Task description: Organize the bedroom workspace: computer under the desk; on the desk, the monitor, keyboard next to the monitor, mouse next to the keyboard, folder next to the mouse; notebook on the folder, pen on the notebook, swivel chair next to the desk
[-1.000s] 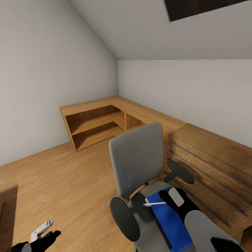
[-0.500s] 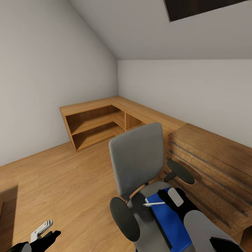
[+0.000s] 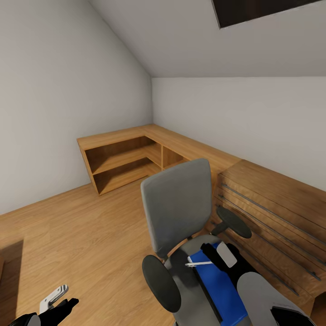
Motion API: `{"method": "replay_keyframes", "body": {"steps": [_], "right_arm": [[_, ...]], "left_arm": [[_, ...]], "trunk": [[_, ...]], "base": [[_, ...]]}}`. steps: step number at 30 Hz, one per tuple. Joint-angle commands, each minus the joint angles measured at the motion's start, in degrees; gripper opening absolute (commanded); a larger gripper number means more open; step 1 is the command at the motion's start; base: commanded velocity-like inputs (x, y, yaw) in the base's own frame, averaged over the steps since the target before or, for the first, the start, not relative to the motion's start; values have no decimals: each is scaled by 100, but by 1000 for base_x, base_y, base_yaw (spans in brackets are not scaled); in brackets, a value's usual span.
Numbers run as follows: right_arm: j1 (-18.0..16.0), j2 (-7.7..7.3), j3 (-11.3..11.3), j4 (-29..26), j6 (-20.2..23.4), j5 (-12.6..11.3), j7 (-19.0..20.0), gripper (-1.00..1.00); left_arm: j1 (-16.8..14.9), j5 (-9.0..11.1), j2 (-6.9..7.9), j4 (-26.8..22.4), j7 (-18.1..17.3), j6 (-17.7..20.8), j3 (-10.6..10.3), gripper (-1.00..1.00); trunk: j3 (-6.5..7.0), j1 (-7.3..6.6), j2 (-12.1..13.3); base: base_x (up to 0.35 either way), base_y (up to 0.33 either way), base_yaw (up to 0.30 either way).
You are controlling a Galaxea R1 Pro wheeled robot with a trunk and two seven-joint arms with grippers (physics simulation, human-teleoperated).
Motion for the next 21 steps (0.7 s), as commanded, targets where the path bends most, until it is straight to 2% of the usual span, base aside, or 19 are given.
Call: {"method": "replay_keyframes", "body": {"steps": [1,12,21], "right_arm": [[-1,3,-15,-13,14,-64,-35,100],[-1,-9,-18,-3,16,-331,-18,100],[-1,-16,-20,9,19,-396,-20,100]], "left_arm": [[-3,15,-2,-5,-11,35,15,100],[-3,15,-2,-5,-11,35,15,100],[-3,15,0,-5,-11,32,15,100]], "trunk": [[-6,0,-3],[-6,0,-3],[-6,0,-3]], "base": [[0,0,0],[0,0,0],[0,0,0]]}}
